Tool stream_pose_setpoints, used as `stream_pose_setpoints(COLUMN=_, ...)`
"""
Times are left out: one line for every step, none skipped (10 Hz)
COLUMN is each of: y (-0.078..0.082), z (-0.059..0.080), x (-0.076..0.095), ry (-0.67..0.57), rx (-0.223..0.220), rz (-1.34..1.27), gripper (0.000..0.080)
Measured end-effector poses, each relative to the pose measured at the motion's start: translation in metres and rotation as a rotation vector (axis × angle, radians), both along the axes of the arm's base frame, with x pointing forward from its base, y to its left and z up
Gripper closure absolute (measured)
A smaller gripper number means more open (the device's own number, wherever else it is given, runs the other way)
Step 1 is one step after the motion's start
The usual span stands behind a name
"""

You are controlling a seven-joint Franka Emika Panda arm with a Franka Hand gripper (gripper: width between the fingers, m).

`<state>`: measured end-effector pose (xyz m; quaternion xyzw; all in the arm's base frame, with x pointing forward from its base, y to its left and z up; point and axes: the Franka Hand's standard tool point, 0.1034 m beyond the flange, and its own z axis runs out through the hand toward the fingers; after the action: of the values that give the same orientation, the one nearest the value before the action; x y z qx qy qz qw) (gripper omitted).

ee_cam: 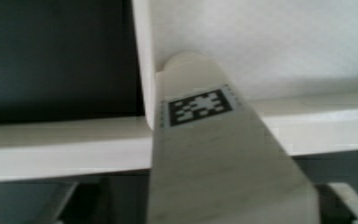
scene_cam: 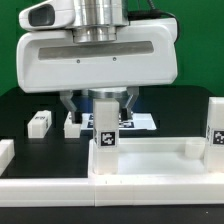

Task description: Assemble desk

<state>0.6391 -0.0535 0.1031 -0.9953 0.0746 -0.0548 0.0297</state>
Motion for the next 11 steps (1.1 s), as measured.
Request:
stream_pose_setpoints(y=0.0001, z=-0.0001, x=0.0, ry=0.003, rx=0.007, rz=-0.06, gripper=0.0385)
stream_pose_setpoints(y=-0.0001, z=-0.0001, x=0.0, ry=0.006, rx=0.014, rz=-0.119, gripper=0.0512)
stream_pose_setpoints(y=-0.0012, z=-0.0001, x=0.0, ry=0.01, rx=0.022, rz=-0.204, gripper=0.0512)
stream_pose_setpoints(y=-0.0017, z=0.0003, x=-0.0004, ry=0.022, rx=0.034, rz=-0.34, gripper=0.0512)
stream_pose_setpoints(y=-0.0017, z=0.0007, x=-0.0013, ry=0.042, rx=0.047, rz=-0.498, gripper=0.0512)
stream_pose_setpoints(y=-0.0023, z=0.0006, x=-0.0025, ry=0.06, rx=0.073, rz=-0.691, gripper=0.0512)
stream_pose_setpoints(y=-0.003, z=-0.0006, x=-0.0037, ry=0.082, rx=0.114, rz=-0.926, gripper=0.0512)
stream_pose_setpoints(y=-0.0065, z=-0.0011, x=-0.0044, ry=0.1, rx=0.154, rz=-1.123, gripper=0.0512)
stream_pose_setpoints(y=-0.0077, z=-0.0014, x=-0.0053, ry=0.11, rx=0.179, rz=-1.22, gripper=0.0511)
stream_pose_setpoints(y=-0.0072, z=-0.0016, x=-0.0058, ry=0.116, rx=0.191, rz=-1.294, gripper=0.0509)
stream_pose_setpoints(y=-0.0067, z=-0.0017, x=-0.0059, ry=0.122, rx=0.195, rz=-1.346, gripper=0.0509)
